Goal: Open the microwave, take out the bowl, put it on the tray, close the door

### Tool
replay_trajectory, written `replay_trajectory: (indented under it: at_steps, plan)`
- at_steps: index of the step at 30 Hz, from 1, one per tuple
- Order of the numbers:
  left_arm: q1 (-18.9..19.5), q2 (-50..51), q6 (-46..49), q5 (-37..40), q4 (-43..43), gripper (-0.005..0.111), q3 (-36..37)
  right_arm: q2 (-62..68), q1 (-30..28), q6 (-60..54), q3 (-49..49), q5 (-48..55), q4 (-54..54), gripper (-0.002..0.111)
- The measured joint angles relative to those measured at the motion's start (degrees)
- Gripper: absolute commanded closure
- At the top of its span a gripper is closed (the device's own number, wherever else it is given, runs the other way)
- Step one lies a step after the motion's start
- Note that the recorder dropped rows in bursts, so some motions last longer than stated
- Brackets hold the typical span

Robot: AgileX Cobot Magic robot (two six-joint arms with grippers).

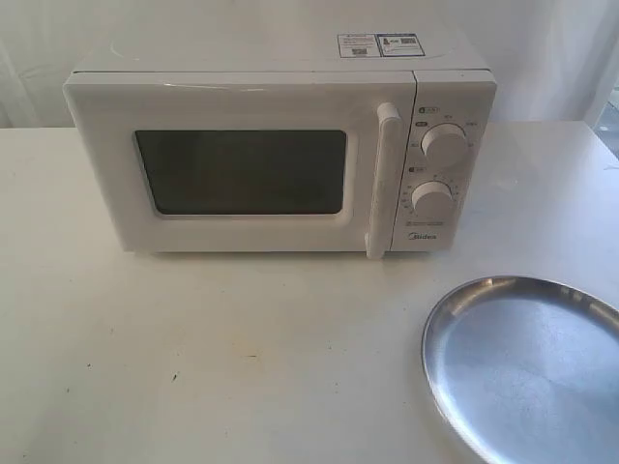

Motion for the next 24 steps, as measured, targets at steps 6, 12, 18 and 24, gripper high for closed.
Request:
replay_trajectory:
  at_steps: [6, 12, 18, 24]
  plan:
    - [0.0, 0.0, 0.0, 0.0, 0.0, 0.107, 0.0, 0.0, 0.0, 0.48, 0.0, 0.0, -2.91, 0.108]
    - [0.0, 0.0, 0.0, 0.0, 0.0, 0.107, 0.0, 0.0, 0.0, 0.48, 0.0, -2.83, -5.37, 0.108]
    - [0.0, 0.0, 0.0, 0.0, 0.0, 0.107, 0.0, 0.0, 0.0, 0.48, 0.0, -12.25, -4.07, 0.108]
    - [0.0, 0.0, 0.0, 0.0, 0.0, 0.107, 0.0, 0.0, 0.0, 13.99, 0.0, -22.85, 2.22, 0.108]
